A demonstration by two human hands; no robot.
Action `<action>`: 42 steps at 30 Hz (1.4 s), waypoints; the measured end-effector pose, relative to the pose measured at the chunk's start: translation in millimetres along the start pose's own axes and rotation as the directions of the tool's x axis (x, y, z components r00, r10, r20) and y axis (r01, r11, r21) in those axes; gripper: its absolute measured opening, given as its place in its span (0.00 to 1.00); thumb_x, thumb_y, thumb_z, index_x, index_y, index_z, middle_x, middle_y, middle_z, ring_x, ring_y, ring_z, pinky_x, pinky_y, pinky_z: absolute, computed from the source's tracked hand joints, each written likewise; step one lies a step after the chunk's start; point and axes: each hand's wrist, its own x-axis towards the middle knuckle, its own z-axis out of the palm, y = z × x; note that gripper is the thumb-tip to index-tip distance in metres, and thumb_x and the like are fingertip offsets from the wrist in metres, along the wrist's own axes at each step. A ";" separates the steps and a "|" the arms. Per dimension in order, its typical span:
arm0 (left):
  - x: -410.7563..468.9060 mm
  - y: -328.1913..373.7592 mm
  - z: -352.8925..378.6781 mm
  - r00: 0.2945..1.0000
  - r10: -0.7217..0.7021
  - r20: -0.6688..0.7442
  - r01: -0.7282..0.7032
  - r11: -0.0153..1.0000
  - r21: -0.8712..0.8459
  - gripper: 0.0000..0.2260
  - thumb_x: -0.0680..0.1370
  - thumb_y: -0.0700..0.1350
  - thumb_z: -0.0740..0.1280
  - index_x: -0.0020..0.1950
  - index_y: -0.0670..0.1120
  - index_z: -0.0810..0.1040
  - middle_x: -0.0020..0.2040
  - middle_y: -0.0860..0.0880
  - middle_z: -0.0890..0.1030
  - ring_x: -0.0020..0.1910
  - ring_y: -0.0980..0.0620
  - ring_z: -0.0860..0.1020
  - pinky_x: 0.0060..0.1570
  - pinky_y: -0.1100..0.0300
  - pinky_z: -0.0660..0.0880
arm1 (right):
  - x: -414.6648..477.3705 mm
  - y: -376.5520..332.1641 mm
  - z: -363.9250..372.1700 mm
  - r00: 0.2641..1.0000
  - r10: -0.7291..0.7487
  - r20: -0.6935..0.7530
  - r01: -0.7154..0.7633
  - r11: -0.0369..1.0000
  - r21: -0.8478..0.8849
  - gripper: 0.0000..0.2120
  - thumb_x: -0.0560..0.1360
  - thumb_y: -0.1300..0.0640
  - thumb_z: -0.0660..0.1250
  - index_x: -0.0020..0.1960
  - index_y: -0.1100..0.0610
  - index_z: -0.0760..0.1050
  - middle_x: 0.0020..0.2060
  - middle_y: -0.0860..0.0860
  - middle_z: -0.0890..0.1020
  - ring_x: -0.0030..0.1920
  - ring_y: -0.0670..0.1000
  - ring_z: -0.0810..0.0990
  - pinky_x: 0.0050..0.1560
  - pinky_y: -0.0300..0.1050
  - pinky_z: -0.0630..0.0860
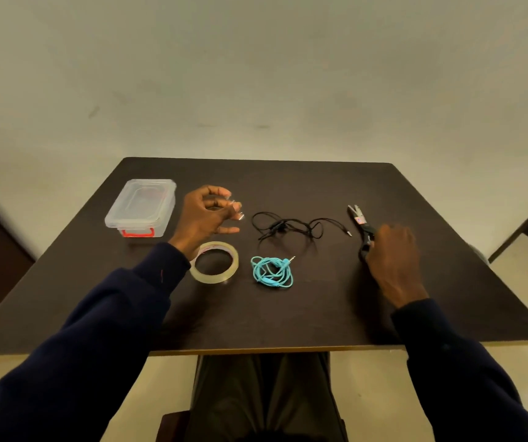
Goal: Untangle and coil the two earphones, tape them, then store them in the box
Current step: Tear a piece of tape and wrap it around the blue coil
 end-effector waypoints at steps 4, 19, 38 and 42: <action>-2.2 3.1 -5.0 1.000 -0.011 0.000 0.011 0.999 -0.036 0.13 0.76 0.39 0.75 0.57 0.42 0.77 0.48 0.40 0.85 0.47 0.41 0.86 0.43 0.44 0.84 | -7.2 -46.2 -6.5 0.932 -0.334 -0.139 0.362 0.846 0.392 0.03 0.76 0.63 0.73 0.49 0.60 0.85 0.44 0.56 0.86 0.43 0.51 0.82 0.48 0.44 0.78; -9.9 0.1 -32.5 0.993 -0.057 -0.102 0.057 0.998 -0.001 0.18 0.75 0.42 0.76 0.62 0.41 0.77 0.52 0.40 0.85 0.46 0.44 0.87 0.45 0.44 0.84 | -36.5 -175.5 34.9 0.518 -0.853 0.070 0.725 0.481 0.493 0.10 0.79 0.56 0.70 0.59 0.56 0.83 0.58 0.52 0.82 0.59 0.48 0.76 0.60 0.47 0.75; -13.4 -0.2 16.4 0.999 -0.053 -0.002 0.053 0.996 -0.078 0.18 0.74 0.40 0.76 0.61 0.38 0.76 0.48 0.38 0.85 0.46 0.40 0.86 0.45 0.44 0.84 | 24.9 34.2 11.9 0.908 -0.391 -0.153 0.417 0.879 0.229 0.11 0.70 0.70 0.76 0.49 0.59 0.87 0.44 0.58 0.86 0.44 0.60 0.80 0.46 0.47 0.73; -17.7 -1.7 25.9 0.997 -0.063 0.038 0.065 0.996 -0.064 0.18 0.74 0.40 0.77 0.60 0.38 0.77 0.49 0.37 0.85 0.46 0.40 0.86 0.45 0.44 0.84 | 30.4 53.7 27.5 0.949 -0.305 -0.084 0.316 0.917 0.244 0.09 0.72 0.70 0.73 0.48 0.59 0.87 0.43 0.58 0.86 0.43 0.57 0.80 0.47 0.49 0.75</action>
